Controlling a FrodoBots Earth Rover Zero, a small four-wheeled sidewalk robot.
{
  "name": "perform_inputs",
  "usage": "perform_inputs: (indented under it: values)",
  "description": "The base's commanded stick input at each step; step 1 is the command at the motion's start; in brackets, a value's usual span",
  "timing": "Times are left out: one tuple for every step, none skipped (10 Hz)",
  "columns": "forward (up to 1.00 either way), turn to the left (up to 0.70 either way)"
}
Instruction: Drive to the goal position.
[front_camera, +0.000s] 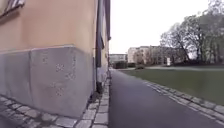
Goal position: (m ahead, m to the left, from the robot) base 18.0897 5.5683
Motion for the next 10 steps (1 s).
perform_inputs:
  values:
    - [0.70,-0.35]
    - [0.70,-0.35]
    - [0.70,-0.35]
    - [0.70,-0.35]
    - [0.70,-0.35]
    - [0.70,-0.14]
    - [0.70,0.00]
    - [0.70,0.00]
    - [0.70,0.00]
    - [0.70,0.00]
